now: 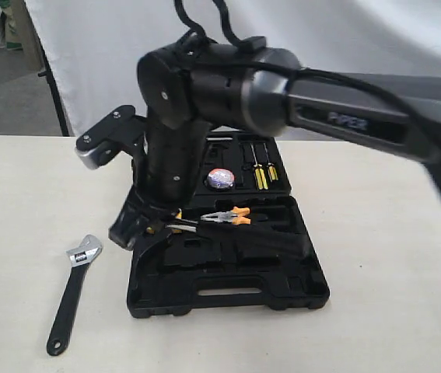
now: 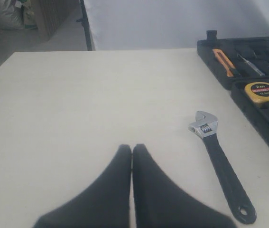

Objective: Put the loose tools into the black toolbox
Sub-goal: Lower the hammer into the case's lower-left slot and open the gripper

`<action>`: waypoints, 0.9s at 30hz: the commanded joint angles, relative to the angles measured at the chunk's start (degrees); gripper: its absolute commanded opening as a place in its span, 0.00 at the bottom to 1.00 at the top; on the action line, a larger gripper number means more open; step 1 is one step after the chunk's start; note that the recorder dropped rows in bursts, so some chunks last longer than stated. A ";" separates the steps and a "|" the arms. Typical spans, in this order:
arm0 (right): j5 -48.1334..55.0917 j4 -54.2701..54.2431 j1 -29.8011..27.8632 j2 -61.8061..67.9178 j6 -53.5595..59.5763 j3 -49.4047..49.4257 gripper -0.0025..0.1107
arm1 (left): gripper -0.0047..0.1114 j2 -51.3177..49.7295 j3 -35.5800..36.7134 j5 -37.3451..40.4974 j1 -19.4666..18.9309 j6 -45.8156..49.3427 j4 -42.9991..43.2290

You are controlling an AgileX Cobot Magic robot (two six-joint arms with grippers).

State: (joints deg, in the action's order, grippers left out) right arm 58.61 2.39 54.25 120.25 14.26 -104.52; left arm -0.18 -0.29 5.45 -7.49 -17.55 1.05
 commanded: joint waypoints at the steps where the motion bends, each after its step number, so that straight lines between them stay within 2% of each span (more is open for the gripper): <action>1: -18.49 -3.31 -0.72 -9.65 8.39 18.67 0.02 | 0.05 0.18 -0.15 -0.41 -1.45 -0.27 0.25; 4: -26.75 -2.96 -0.85 -11.16 12.86 26.20 0.02 | 0.05 0.18 -0.15 -0.41 -1.45 -0.27 0.25; 6: -28.76 -2.82 -0.85 -10.87 18.95 28.66 0.02 | 0.05 0.18 -0.15 -0.41 -1.45 -0.27 0.25; 8: -29.00 -2.95 -0.85 -9.73 23.89 29.37 0.02 | 0.05 0.18 -0.15 -0.41 -1.45 -0.27 0.25; 13: -34.25 -2.95 -0.85 -7.41 24.80 29.26 0.02 | 0.05 0.18 -0.15 -0.41 -1.45 -0.27 0.25; 23: -32.20 -2.07 -0.85 -3.24 39.15 29.26 0.02 | 0.05 0.18 -0.15 -0.41 -1.45 -0.27 0.25; 27: -33.54 -1.94 -0.85 -3.25 41.06 29.26 0.02 | 0.05 0.18 -0.15 -0.41 -1.45 -0.27 0.25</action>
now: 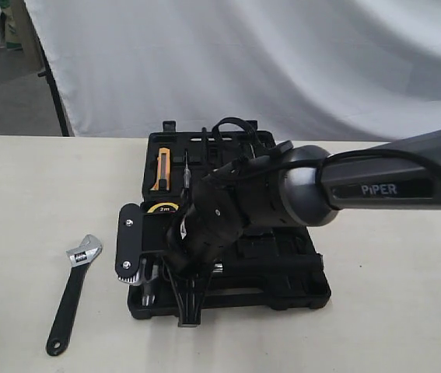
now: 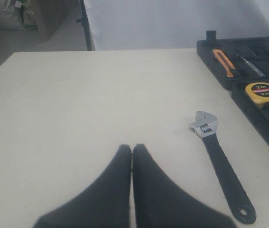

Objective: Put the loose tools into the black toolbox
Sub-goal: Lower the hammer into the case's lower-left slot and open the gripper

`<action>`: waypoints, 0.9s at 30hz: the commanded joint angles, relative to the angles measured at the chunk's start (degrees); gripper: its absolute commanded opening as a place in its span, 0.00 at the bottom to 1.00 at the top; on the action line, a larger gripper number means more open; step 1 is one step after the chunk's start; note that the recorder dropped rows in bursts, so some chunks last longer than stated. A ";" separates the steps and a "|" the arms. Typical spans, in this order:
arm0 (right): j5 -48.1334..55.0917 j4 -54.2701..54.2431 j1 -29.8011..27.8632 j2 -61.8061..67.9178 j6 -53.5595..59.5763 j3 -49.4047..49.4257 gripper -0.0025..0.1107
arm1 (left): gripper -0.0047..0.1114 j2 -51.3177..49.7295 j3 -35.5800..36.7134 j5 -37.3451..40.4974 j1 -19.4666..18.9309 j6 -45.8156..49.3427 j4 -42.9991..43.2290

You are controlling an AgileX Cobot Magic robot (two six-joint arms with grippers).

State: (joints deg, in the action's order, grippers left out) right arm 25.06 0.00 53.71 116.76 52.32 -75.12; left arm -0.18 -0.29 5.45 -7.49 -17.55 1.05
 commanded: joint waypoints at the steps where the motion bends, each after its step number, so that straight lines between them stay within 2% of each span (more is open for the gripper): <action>1: -0.31 0.45 -0.31 0.24 3.00 -0.14 0.02 | 0.05 0.18 -0.15 -0.41 -1.45 -0.27 0.25; 8: -2.28 0.45 -0.31 0.24 3.00 -0.14 0.02 | 0.05 0.18 -0.15 -0.41 -1.45 -0.27 0.25; 10: -2.37 0.45 -0.31 0.24 2.72 -0.14 0.07 | 0.05 0.18 -0.15 -0.41 -1.45 -0.27 0.25; 11: -2.37 0.45 -0.31 0.24 2.38 -0.14 0.13 | 0.05 0.18 -0.15 -0.41 -1.45 -0.27 0.25; 12: -2.37 0.45 -0.31 0.24 2.33 -0.14 0.30 | 0.05 0.18 -0.15 -0.41 -1.45 -0.27 0.25; 13: -2.23 0.45 -0.31 0.24 2.33 -0.14 0.39 | 0.05 0.18 -0.15 -0.41 -1.45 -0.27 0.25; 14: -2.14 0.45 -0.31 0.24 2.33 -0.14 0.56 | 0.05 0.18 -0.15 -0.41 -1.45 -0.27 0.25; 16: -3.18 0.00 -0.31 -1.01 0.72 -0.14 0.70 | 0.05 0.18 -0.15 -0.41 -1.45 -0.27 0.25; 17: -4.41 0.00 -0.31 -2.23 -0.96 -0.14 0.69 | 0.05 0.18 -0.15 -0.41 -1.45 -0.27 0.25; 19: -9.73 0.00 -1.10 -5.74 -4.87 -0.14 0.60 | 0.05 0.18 -0.15 -0.41 -1.45 -0.27 0.25; 23: -12.22 -1.86 -6.21 -8.95 -11.95 -0.03 0.02 | 0.05 0.18 -0.15 -0.41 -1.45 -0.27 0.25; 27: 0.25 -2.31 -7.66 -2.29 -11.29 0.18 0.03 | 0.05 0.18 -0.15 -0.41 -1.45 -0.27 0.25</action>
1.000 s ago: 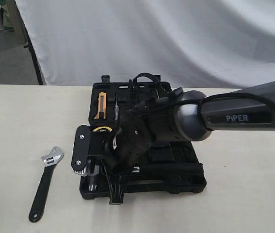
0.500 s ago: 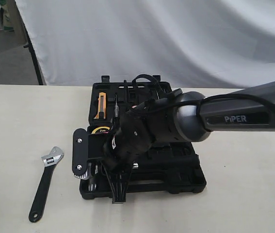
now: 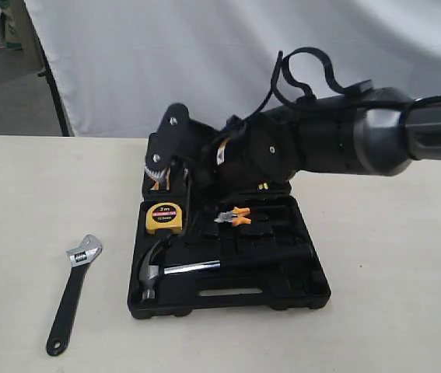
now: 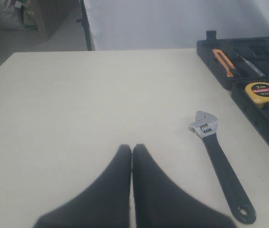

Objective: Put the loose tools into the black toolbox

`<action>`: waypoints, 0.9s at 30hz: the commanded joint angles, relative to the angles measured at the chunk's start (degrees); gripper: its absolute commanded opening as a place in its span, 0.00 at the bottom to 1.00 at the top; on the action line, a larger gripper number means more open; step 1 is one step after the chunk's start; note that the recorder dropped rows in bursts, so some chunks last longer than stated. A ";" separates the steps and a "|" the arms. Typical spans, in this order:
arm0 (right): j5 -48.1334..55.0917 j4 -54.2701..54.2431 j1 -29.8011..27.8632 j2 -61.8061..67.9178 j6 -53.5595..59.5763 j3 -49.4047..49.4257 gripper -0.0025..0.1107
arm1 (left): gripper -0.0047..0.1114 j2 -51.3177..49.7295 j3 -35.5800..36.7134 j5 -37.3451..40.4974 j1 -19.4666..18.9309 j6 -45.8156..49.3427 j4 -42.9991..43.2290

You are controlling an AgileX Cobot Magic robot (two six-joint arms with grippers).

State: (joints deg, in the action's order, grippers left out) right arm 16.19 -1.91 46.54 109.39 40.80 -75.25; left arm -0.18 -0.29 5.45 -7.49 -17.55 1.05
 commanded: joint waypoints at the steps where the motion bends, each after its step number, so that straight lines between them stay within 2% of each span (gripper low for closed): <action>1: 10.14 -0.40 -0.48 6.85 0.41 0.31 0.03 | 0.05 0.18 -0.15 -0.41 -1.45 -0.27 0.25; 7: 10.87 -0.59 -0.48 12.22 -0.54 -0.12 0.03 | 0.05 0.18 -0.15 -0.41 -1.45 -0.27 0.25; 20: 9.71 -1.67 -0.12 -0.29 -8.67 -4.61 0.03 | 0.05 0.18 -0.15 -0.41 -1.45 -0.27 0.25; 27: 11.03 -4.66 0.31 7.88 -8.67 -1.16 0.03 | 0.05 0.18 -0.15 -0.41 -1.45 -0.27 0.25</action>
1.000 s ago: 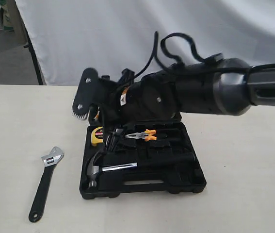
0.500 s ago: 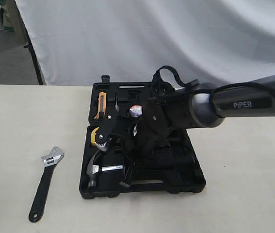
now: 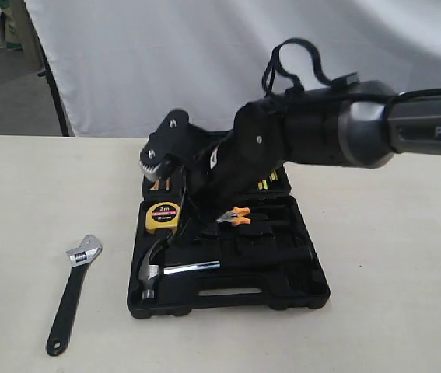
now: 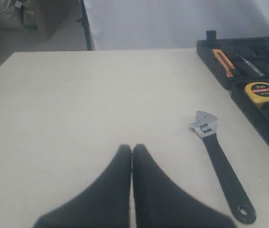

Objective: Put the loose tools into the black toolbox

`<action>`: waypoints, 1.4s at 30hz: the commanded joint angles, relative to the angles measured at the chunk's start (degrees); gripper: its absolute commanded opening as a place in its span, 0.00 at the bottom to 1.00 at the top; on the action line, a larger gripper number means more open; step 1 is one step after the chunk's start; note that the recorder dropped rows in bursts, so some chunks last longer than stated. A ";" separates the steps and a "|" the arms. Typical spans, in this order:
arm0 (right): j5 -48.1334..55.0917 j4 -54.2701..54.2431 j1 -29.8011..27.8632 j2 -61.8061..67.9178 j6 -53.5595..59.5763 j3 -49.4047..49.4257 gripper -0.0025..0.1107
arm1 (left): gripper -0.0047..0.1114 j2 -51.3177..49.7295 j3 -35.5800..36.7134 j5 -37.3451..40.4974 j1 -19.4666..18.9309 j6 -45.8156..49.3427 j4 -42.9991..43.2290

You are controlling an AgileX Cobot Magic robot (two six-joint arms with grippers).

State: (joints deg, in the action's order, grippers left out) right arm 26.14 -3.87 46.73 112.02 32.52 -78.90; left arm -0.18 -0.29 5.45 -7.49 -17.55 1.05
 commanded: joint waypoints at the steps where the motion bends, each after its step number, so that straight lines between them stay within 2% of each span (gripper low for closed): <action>1: 1.44 -3.60 0.12 7.67 -0.40 3.20 0.03 | 0.05 0.18 -0.15 -0.41 -1.45 -0.27 0.25; 6: 4.55 -4.03 0.12 11.42 -2.34 2.16 0.03 | 0.05 0.18 -0.15 -0.41 -1.45 -0.27 0.25; 11: 8.92 -4.03 0.12 5.84 -3.44 -1.61 0.03 | 0.05 0.18 -0.15 -0.41 -1.45 -0.27 0.25; 19: 5.80 -9.66 0.12 -1.13 -3.03 -4.77 0.03 | 0.05 0.18 -0.15 -0.41 -1.45 -0.27 0.25; 31: 13.19 -9.89 0.12 12.29 -2.97 -2.93 0.03 | 0.05 0.18 -0.15 -0.41 -1.45 -0.27 0.25; 42: 8.71 -9.67 0.12 5.30 -2.75 -3.05 0.03 | 0.05 0.18 -0.15 -0.41 -1.45 -0.27 0.25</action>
State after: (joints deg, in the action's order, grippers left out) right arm 35.58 -14.11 46.95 117.27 29.53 -82.08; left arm -0.18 -0.29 5.45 -7.49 -17.55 1.05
